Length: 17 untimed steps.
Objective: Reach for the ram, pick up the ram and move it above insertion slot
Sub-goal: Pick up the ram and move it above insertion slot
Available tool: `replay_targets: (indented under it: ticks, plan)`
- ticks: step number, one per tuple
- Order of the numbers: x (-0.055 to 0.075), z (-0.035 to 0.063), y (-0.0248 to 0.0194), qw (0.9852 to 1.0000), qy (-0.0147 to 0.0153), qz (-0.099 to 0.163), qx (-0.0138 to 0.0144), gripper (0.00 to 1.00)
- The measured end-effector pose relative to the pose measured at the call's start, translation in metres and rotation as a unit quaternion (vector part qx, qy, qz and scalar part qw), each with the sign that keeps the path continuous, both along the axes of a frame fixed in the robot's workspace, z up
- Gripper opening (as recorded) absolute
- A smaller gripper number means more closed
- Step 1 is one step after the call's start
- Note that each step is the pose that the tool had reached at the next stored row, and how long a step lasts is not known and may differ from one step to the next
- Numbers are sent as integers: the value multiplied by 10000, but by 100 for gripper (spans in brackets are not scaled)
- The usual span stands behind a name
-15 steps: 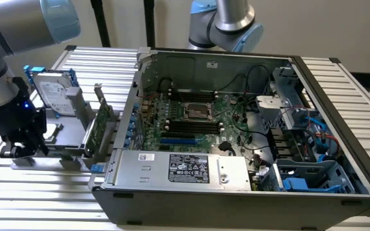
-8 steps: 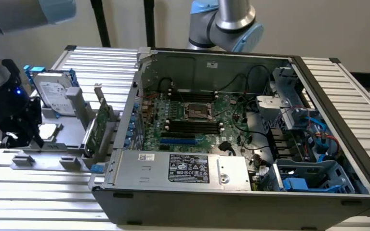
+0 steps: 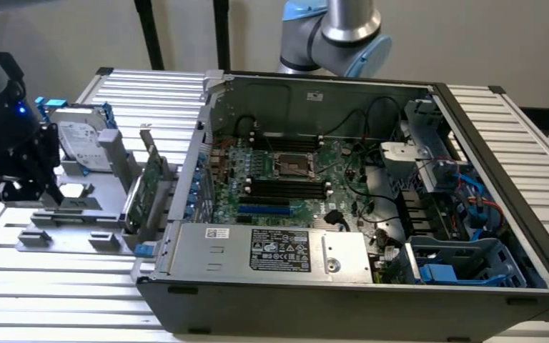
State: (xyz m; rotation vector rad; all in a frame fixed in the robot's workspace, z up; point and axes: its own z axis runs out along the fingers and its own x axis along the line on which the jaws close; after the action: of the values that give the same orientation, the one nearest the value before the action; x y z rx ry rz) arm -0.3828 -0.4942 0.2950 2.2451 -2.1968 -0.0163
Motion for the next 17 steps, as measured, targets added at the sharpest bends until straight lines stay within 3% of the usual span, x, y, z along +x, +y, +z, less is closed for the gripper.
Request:
replay_targets:
  ticks: [3,17]
  plan:
    - [101,134,0,10000,-1,0,7,13]
    - [736,770,-6,9999,10,8,114,13]
